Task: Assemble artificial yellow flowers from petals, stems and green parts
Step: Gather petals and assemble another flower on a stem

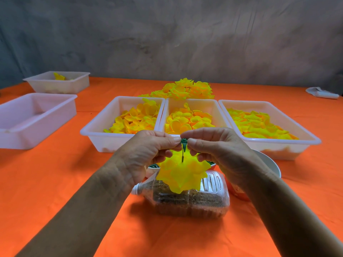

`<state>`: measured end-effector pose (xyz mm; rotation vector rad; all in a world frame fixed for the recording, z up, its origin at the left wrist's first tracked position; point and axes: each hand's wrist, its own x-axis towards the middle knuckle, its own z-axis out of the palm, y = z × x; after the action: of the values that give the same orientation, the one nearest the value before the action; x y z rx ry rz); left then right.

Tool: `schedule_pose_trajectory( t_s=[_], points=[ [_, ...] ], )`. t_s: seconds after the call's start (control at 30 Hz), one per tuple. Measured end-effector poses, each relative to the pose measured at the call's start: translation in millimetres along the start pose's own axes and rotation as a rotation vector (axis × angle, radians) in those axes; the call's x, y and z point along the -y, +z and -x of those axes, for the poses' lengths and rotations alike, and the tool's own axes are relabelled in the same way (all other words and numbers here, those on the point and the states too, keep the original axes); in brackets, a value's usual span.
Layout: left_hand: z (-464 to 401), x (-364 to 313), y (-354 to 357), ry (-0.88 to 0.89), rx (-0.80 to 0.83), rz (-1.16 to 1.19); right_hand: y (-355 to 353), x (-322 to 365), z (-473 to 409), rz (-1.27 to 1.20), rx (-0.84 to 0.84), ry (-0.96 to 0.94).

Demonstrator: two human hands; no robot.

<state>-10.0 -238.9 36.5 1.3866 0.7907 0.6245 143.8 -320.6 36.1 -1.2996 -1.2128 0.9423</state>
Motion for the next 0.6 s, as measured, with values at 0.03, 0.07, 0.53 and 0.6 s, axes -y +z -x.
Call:
schedule_pose_trajectory(
  t_s=[0.03,0.07,0.53,0.6],
  points=[
    [-0.1,-0.1,-0.1,-0.004,0.005,-0.008,-0.1,0.3,0.1,0.000,0.004,0.005],
    [-0.1,-0.2,-0.2,-0.005,0.010,-0.016,-0.1,0.7,0.2,-0.003,0.007,0.008],
    [4.1,-0.9,-0.5,0.257,-0.088,-0.275,1.0,3.4,3.4,0.042,0.011,-0.073],
    [4.2,-1.5,0.1,0.274,-0.092,-0.301,1.1,2.0,2.5,0.034,0.001,-0.060]
  ],
)
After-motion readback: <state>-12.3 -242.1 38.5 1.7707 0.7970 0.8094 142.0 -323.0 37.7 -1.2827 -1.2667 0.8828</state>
